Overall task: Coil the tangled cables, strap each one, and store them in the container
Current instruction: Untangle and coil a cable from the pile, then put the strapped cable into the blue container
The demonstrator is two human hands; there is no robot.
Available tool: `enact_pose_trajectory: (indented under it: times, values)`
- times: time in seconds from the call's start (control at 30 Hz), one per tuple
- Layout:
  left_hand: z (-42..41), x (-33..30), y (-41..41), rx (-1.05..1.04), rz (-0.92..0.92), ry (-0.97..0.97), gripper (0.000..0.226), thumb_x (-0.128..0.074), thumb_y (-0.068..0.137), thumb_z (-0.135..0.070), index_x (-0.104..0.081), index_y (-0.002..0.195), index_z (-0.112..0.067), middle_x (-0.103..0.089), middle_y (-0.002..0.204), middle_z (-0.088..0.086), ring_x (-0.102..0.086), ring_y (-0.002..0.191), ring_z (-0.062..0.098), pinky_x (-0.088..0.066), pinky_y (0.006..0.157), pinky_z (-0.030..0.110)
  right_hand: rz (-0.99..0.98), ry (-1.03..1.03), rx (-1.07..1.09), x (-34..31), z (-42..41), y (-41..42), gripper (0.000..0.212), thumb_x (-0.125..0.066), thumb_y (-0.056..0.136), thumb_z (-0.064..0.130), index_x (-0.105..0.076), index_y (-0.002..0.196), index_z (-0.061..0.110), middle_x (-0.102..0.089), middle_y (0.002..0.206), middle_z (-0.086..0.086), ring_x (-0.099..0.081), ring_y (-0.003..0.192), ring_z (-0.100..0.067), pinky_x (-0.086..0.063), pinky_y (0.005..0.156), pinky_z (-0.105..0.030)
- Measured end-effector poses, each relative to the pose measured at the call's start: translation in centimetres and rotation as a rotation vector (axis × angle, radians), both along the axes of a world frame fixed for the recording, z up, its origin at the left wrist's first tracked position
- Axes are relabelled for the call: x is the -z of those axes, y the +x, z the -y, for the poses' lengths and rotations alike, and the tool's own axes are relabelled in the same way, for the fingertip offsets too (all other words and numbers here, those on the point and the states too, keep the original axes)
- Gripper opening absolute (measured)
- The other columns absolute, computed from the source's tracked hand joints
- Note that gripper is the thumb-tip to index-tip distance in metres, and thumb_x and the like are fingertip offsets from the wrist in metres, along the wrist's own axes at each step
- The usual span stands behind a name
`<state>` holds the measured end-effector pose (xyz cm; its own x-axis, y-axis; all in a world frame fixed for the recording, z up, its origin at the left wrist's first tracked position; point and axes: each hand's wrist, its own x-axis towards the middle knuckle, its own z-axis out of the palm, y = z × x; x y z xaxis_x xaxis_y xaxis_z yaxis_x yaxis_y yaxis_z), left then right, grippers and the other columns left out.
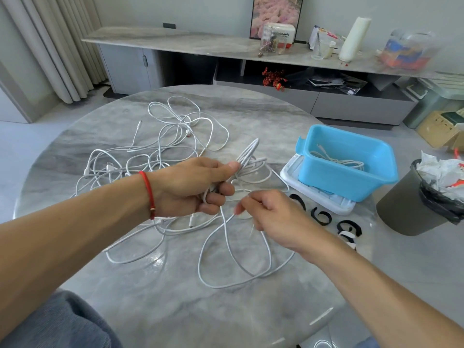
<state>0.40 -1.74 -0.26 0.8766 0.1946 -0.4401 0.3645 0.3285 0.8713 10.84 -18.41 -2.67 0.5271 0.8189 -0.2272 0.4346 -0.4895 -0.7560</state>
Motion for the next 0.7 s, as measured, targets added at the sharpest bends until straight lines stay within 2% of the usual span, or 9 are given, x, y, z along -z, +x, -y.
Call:
enact_pose_trajectory:
  times: [0.07,0.2,0.3,0.37,0.43,0.47,0.53,0.6,0.7]
  values:
    - [-0.5,0.0,-0.2,0.064,0.021,-0.021,0.019,-0.059,0.094,-0.029,-0.047,0.088,-0.016,-0.047,0.070,0.003,-0.032,0.051,0.012,-0.029,0.043,0.022,-0.075,0.027,-0.037,-0.2,0.1,-0.1,0.033,-0.047,0.105,0.033,-0.073,0.087,0.023,-0.054,0.051,0.006,-0.049,0.051,-0.013,-0.040,0.048,-0.022]
    - [-1.1,0.6,-0.4,0.060,0.024,0.064,0.010,-0.055,0.100,-0.018,-0.049,0.095,-0.012,-0.045,0.071,0.005,-0.031,0.052,0.012,-0.029,0.045,0.022,-0.132,0.110,-0.005,-1.0,0.3,0.4,0.036,-0.054,0.100,0.028,-0.067,0.068,0.017,-0.041,0.060,-0.003,-0.038,0.059,-0.019,-0.034,0.061,-0.035]
    - [-0.7,1.1,0.1,0.041,0.009,0.400,0.014,-0.052,0.103,-0.018,-0.050,0.111,-0.007,-0.043,0.069,0.002,-0.031,0.048,0.010,-0.028,0.045,0.022,-0.233,0.224,0.073,-1.4,0.2,0.2,0.024,-0.056,0.077,0.027,-0.056,0.055,0.018,-0.030,0.051,0.002,-0.027,0.047,-0.015,-0.027,0.052,-0.029]
    - [-0.6,1.2,0.4,0.129,0.009,0.794,0.018,-0.049,0.104,-0.023,-0.052,0.113,-0.007,-0.044,0.069,-0.002,-0.039,0.045,0.005,-0.034,0.049,0.021,-0.254,0.288,0.076,-1.7,0.2,-0.2,0.023,-0.054,0.077,0.025,-0.056,0.055,0.018,-0.027,0.046,0.005,-0.024,0.042,-0.012,-0.025,0.047,-0.026]
    - [-0.6,1.0,0.5,0.211,0.025,1.165,0.020,-0.049,0.104,-0.026,-0.052,0.117,-0.012,-0.046,0.069,-0.009,-0.053,0.058,0.004,-0.036,0.055,0.022,-0.278,0.344,0.074,-1.8,0.4,-0.3,0.027,-0.053,0.081,0.022,-0.056,0.054,0.019,-0.026,0.046,0.006,-0.022,0.042,-0.012,-0.023,0.047,-0.026]
    - [-0.5,1.0,0.5,0.232,0.035,1.277,0.020,-0.049,0.104,-0.026,-0.051,0.118,-0.012,-0.046,0.069,-0.010,-0.057,0.069,0.013,-0.034,0.060,0.027,-0.281,0.358,0.065,-1.9,0.6,-0.3,0.028,-0.053,0.082,0.021,-0.056,0.055,0.019,-0.025,0.046,0.006,-0.021,0.043,-0.013,-0.023,0.047,-0.026]
    - [-0.3,1.2,0.5,0.252,0.082,1.412,0.019,-0.050,0.103,-0.023,-0.049,0.116,-0.008,-0.048,0.070,-0.004,-0.057,0.081,0.035,-0.030,0.064,0.033,-0.317,0.379,0.054,-1.9,1.0,-0.5,0.027,-0.054,0.083,0.021,-0.056,0.056,0.019,-0.025,0.047,0.005,-0.021,0.043,-0.014,-0.022,0.046,-0.026]
    - [0.0,1.6,0.6,0.256,0.102,1.484,0.017,-0.050,0.103,-0.022,-0.047,0.112,-0.008,-0.059,0.080,0.010,-0.057,0.085,0.042,-0.033,0.065,0.038,-0.361,0.377,0.064,-1.8,1.3,-0.5,0.026,-0.054,0.082,0.022,-0.056,0.056,0.019,-0.025,0.047,0.005,-0.021,0.042,-0.012,-0.021,0.046,-0.026]
    - [0.5,1.8,0.7,0.226,0.053,1.455,0.018,-0.049,0.103,-0.027,-0.045,0.105,-0.009,-0.063,0.086,0.017,-0.058,0.087,0.044,-0.039,0.069,0.043,-0.222,0.286,0.057,-2.1,1.8,0.2,0.029,-0.055,0.085,0.025,-0.060,0.057,0.018,-0.027,0.049,0.004,-0.025,0.044,-0.011,-0.024,0.050,-0.029]
